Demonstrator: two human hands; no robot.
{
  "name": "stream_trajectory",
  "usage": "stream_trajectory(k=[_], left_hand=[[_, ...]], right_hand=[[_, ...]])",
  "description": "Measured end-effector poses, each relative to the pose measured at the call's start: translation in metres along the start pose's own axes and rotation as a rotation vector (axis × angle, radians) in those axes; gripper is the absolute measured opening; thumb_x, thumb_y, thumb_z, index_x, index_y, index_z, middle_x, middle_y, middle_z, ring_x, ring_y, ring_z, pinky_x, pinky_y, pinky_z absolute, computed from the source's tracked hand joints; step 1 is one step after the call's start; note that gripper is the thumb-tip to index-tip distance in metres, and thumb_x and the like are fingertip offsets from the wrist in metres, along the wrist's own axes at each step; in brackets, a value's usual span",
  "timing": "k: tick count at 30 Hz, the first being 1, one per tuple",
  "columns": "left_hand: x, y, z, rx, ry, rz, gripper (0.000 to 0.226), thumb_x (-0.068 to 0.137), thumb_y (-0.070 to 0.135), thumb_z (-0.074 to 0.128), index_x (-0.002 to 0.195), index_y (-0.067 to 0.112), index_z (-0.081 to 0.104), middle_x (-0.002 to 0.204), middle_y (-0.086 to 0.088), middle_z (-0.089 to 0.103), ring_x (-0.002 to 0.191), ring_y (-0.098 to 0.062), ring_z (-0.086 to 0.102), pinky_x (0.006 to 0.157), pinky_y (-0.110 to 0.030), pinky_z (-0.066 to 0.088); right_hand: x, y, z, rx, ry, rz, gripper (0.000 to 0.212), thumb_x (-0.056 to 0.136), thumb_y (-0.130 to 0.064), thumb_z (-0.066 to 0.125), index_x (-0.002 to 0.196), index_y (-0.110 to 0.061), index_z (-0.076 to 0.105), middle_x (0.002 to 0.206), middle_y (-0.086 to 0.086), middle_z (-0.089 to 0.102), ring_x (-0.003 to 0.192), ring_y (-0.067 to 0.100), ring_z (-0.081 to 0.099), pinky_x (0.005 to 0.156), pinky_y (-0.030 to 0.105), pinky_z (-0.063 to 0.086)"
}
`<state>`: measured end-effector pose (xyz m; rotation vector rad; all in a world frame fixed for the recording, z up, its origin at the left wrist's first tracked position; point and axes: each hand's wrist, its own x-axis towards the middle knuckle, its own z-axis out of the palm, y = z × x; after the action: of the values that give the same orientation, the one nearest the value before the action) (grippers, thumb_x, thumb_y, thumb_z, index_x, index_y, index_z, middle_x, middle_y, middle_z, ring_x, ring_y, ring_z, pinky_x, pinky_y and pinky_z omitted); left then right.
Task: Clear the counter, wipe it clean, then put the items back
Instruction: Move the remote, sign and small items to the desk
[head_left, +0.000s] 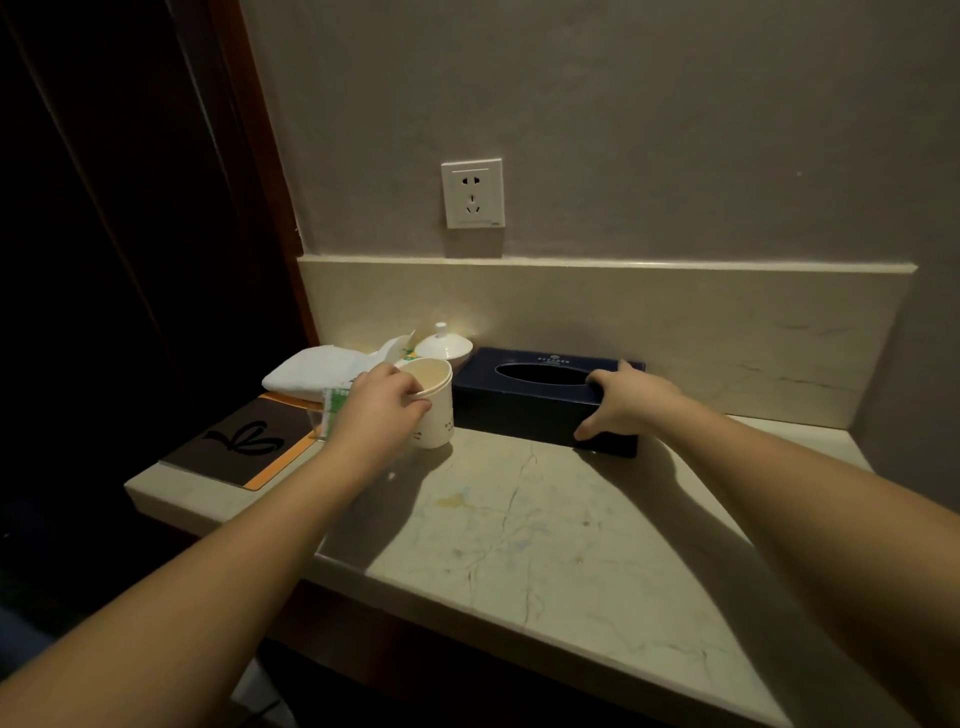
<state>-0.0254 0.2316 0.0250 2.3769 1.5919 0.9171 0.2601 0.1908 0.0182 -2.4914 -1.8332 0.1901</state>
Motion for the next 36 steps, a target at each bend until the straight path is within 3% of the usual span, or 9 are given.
stream_trajectory(k=[6, 10, 15, 18, 21, 25, 28, 32, 36], left_hand=[[-0.029, 0.004, -0.037, -0.092, 0.06, 0.087, 0.014, 0.093, 0.024, 0.06, 0.102, 0.015, 0.066, 0.106, 0.006, 0.05, 0.103, -0.016, 0.045, 0.087, -0.034, 0.041], [-0.061, 0.008, -0.059, -0.186, 0.058, 0.135, 0.01, 0.093, 0.023, 0.061, 0.096, 0.015, 0.065, 0.109, 0.003, 0.053, 0.101, -0.018, 0.048, 0.082, -0.034, 0.042], [-0.109, 0.008, -0.085, -0.322, 0.094, 0.193, 0.005, 0.092, 0.022, 0.063, 0.09, 0.017, 0.062, 0.107, 0.003, 0.054, 0.097, -0.016, 0.05, 0.077, -0.031, 0.041], [-0.138, 0.006, -0.092, -0.385, 0.083, 0.226, 0.005, 0.091, 0.02, 0.064, 0.089, 0.016, 0.063, 0.103, 0.005, 0.053, 0.094, -0.014, 0.05, 0.07, -0.027, 0.04], [-0.163, 0.011, -0.095, -0.425, 0.064, 0.281, 0.003, 0.09, 0.018, 0.065, 0.09, 0.015, 0.064, 0.102, 0.006, 0.053, 0.095, -0.013, 0.049, 0.073, -0.027, 0.042], [-0.189, 0.024, -0.098, -0.482, 0.055, 0.358, 0.003, 0.089, 0.018, 0.065, 0.09, 0.015, 0.065, 0.103, 0.007, 0.054, 0.096, -0.012, 0.05, 0.072, -0.021, 0.041], [-0.202, 0.038, -0.097, -0.545, 0.015, 0.403, 0.002, 0.089, 0.016, 0.065, 0.087, 0.018, 0.064, 0.098, 0.014, 0.052, 0.099, -0.015, 0.051, 0.074, -0.025, 0.042], [-0.217, 0.064, -0.087, -0.595, -0.036, 0.476, 0.009, 0.088, 0.014, 0.066, 0.085, 0.022, 0.061, 0.102, 0.008, 0.053, 0.102, -0.019, 0.053, 0.08, -0.033, 0.044], [-0.242, 0.096, -0.07, -0.63, -0.105, 0.537, 0.006, 0.089, 0.015, 0.065, 0.089, 0.019, 0.061, 0.105, 0.007, 0.053, 0.105, -0.019, 0.052, 0.08, -0.031, 0.044]], right_hand=[[-0.038, 0.001, -0.014, -0.014, 0.153, 0.026, 0.084, 0.073, -0.054, 0.074, 0.143, -0.032, 0.032, 0.16, 0.008, 0.0, 0.119, 0.039, 0.05, 0.081, 0.038, 0.05], [-0.086, 0.003, -0.021, -0.013, 0.253, 0.085, 0.079, 0.073, -0.055, 0.072, 0.14, -0.034, 0.035, 0.161, 0.005, -0.001, 0.107, 0.036, 0.057, 0.067, 0.032, 0.048], [-0.166, 0.005, -0.027, 0.014, 0.327, 0.151, 0.079, 0.072, -0.055, 0.072, 0.139, -0.036, 0.035, 0.161, 0.002, -0.002, 0.105, 0.036, 0.057, 0.066, 0.033, 0.05], [-0.218, 0.006, -0.029, 0.017, 0.371, 0.19, 0.079, 0.07, -0.057, 0.072, 0.137, -0.037, 0.035, 0.161, 0.0, -0.004, 0.108, 0.037, 0.055, 0.071, 0.038, 0.054], [-0.271, 0.006, -0.03, 0.064, 0.396, 0.246, 0.081, 0.071, -0.056, 0.072, 0.139, -0.038, 0.033, 0.161, -0.002, -0.004, 0.115, 0.037, 0.052, 0.08, 0.043, 0.055], [-0.339, 0.006, -0.023, 0.13, 0.423, 0.326, 0.077, 0.073, -0.054, 0.072, 0.138, -0.037, 0.035, 0.161, -0.002, -0.002, 0.121, 0.035, 0.049, 0.085, 0.041, 0.05], [-0.382, 0.011, -0.011, 0.169, 0.437, 0.385, 0.073, 0.074, -0.053, 0.071, 0.136, -0.037, 0.036, 0.161, -0.002, -0.002, 0.123, 0.033, 0.048, 0.085, 0.039, 0.048], [-0.434, 0.021, 0.011, 0.189, 0.431, 0.483, 0.07, 0.075, -0.056, 0.068, 0.135, -0.038, 0.036, 0.161, -0.004, -0.004, 0.123, 0.033, 0.047, 0.083, 0.04, 0.048], [-0.485, 0.038, 0.038, 0.211, 0.435, 0.629, 0.073, 0.074, -0.058, 0.07, 0.135, -0.036, 0.037, 0.161, -0.003, -0.004, 0.125, 0.033, 0.046, 0.088, 0.04, 0.047]])
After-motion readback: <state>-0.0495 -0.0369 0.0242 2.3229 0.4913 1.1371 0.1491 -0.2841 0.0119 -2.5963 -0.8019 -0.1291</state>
